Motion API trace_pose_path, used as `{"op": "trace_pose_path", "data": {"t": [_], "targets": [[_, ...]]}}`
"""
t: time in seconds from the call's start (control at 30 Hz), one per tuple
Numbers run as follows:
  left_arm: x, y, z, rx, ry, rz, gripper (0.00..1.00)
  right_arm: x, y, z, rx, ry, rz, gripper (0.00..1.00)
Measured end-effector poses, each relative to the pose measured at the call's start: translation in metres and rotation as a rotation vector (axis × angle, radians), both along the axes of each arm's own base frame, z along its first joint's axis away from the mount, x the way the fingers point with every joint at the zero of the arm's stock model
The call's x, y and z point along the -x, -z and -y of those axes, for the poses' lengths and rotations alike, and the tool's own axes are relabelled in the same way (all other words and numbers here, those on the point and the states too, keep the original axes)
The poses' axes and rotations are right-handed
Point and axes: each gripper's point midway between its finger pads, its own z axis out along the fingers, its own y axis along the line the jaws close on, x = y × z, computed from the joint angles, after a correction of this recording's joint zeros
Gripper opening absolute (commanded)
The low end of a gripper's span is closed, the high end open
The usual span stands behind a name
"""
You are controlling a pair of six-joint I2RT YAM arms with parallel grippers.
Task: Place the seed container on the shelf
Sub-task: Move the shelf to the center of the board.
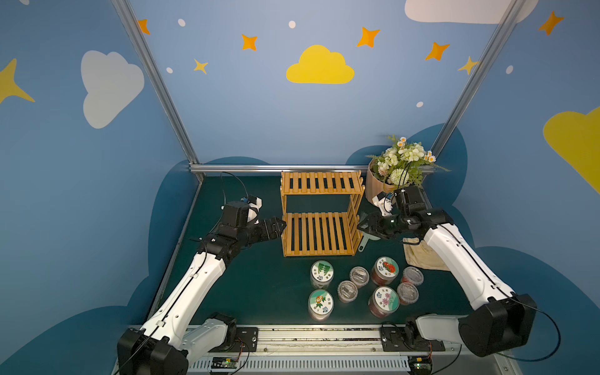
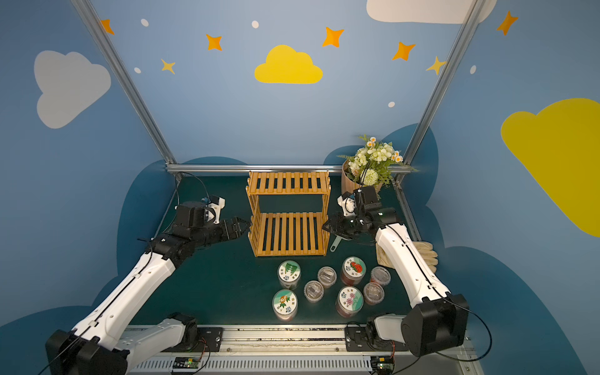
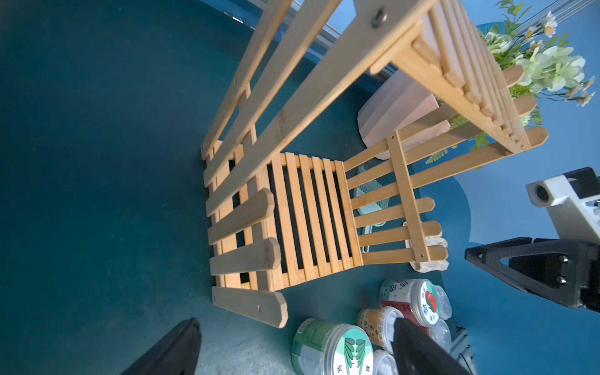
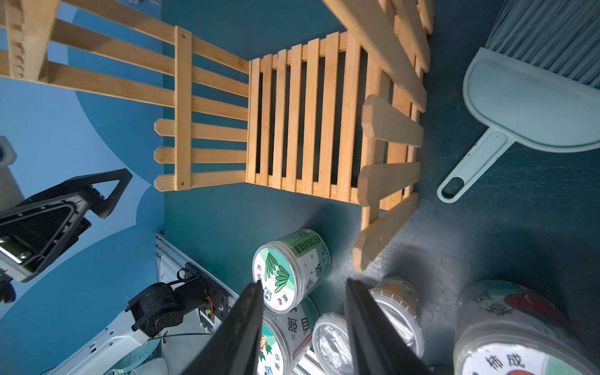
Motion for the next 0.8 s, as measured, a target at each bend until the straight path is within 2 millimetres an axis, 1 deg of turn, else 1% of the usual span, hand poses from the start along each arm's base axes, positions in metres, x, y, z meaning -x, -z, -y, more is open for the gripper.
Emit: {"op": "trace_pose_path", "data": {"t": [0.13, 0.17, 0.23, 0.27, 0.37, 0.47, 0.57, 0.63, 0.7, 0.8], "targets": [[0.011, 0.022, 0.004, 0.038, 0.014, -0.068, 0.95, -0.001, 0.003, -0.004, -0.021, -0.008, -0.022, 0.47], [0.014, 0.027, 0.005, 0.044, 0.017, -0.085, 0.95, -0.001, 0.006, -0.005, -0.021, -0.008, -0.036, 0.47], [0.015, 0.030, 0.007, 0.059, 0.022, -0.098, 0.94, -0.004, 0.016, -0.006, -0.011, -0.007, -0.072, 0.47], [0.015, 0.030, 0.009, 0.069, 0.027, -0.098, 0.94, -0.005, 0.020, -0.007, -0.008, -0.007, -0.093, 0.47], [0.010, 0.029, 0.014, 0.088, 0.039, -0.095, 0.93, -0.007, 0.020, -0.011, -0.014, -0.016, -0.095, 0.47], [0.002, 0.037, 0.020, 0.107, 0.053, -0.125, 0.90, -0.005, 0.019, -0.014, -0.026, -0.025, -0.100, 0.47], [-0.005, 0.046, 0.025, 0.115, 0.059, -0.171, 0.90, -0.002, 0.015, -0.015, -0.037, -0.032, -0.102, 0.50], [-0.010, 0.046, 0.027, 0.117, 0.060, -0.181, 0.90, -0.003, 0.008, -0.010, -0.021, -0.020, -0.070, 0.51], [-0.013, 0.044, 0.028, 0.121, 0.059, -0.176, 0.91, -0.004, -0.002, -0.002, 0.009, 0.003, -0.003, 0.51], [-0.014, 0.042, 0.029, 0.128, 0.056, -0.172, 0.91, -0.007, -0.016, 0.016, 0.039, 0.059, 0.093, 0.50]]}}
